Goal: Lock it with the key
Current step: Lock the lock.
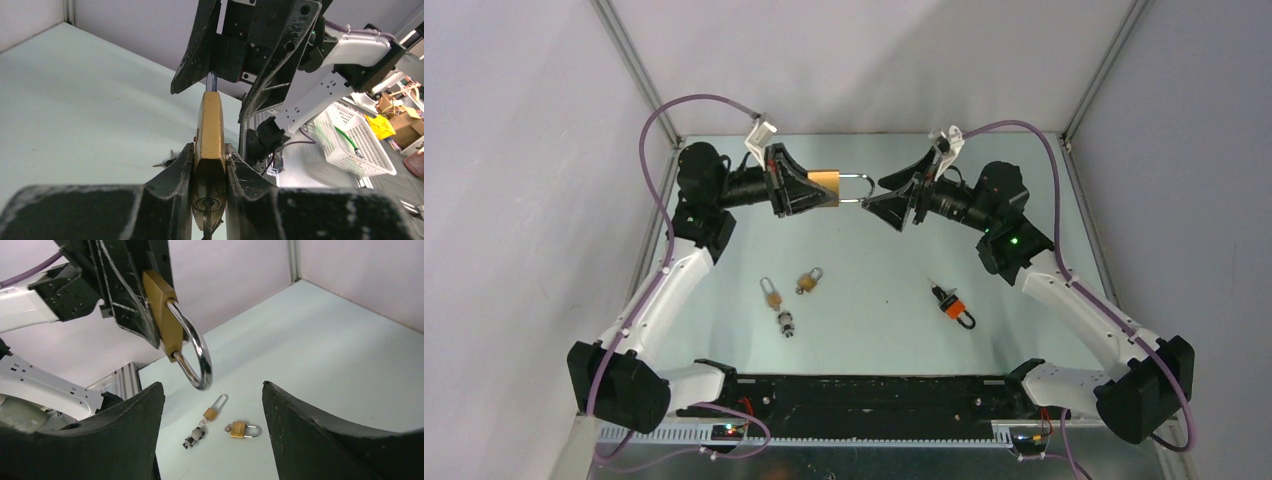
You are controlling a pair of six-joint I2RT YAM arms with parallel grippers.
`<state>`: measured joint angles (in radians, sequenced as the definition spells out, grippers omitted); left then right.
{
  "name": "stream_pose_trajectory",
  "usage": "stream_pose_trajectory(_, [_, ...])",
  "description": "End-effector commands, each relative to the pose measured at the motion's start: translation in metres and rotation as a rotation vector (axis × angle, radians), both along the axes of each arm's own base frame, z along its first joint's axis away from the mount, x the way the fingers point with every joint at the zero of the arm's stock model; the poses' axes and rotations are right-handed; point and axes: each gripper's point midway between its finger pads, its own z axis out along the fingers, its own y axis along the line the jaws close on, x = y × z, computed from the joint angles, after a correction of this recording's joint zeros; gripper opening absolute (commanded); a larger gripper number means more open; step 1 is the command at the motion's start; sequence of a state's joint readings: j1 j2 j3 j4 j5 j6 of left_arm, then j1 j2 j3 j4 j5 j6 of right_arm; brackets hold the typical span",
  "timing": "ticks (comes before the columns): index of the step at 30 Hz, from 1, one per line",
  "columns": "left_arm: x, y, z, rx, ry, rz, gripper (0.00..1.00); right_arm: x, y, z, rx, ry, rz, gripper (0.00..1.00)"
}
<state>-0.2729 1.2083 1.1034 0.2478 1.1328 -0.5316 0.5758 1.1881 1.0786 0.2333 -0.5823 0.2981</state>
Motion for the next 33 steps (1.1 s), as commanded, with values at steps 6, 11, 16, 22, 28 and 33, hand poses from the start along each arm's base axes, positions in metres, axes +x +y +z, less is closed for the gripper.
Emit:
stream_pose_trajectory(6, [0.002, -0.006, 0.046, -0.076, -0.094, 0.067, 0.00, 0.003, -0.037, 0.022, 0.050, 0.067, -0.075, 0.78])
stream_pose_trajectory(11, [-0.001, -0.010, 0.043, -0.067, -0.120, 0.048, 0.00, -0.014, -0.037, 0.025, 0.043, 0.047, 0.014, 0.70])
stream_pose_trajectory(16, [-0.006, -0.012, 0.039, -0.055, -0.140, 0.015, 0.00, -0.032, -0.027, 0.028, 0.036, 0.005, 0.126, 0.61])
stream_pose_trajectory(22, [-0.020, -0.012, 0.042, -0.044, -0.164, -0.059, 0.00, -0.036, -0.014, 0.032, 0.056, -0.027, 0.168, 0.57])
stream_pose_trajectory(28, [-0.039, -0.009, 0.044, -0.037, -0.171, -0.129, 0.00, -0.036, 0.002, 0.032, 0.076, -0.042, 0.194, 0.41])
stream_pose_trajectory(33, [-0.047, -0.008, 0.043, -0.035, -0.165, -0.152, 0.00, -0.037, 0.009, 0.030, 0.077, -0.045, 0.214, 0.20])
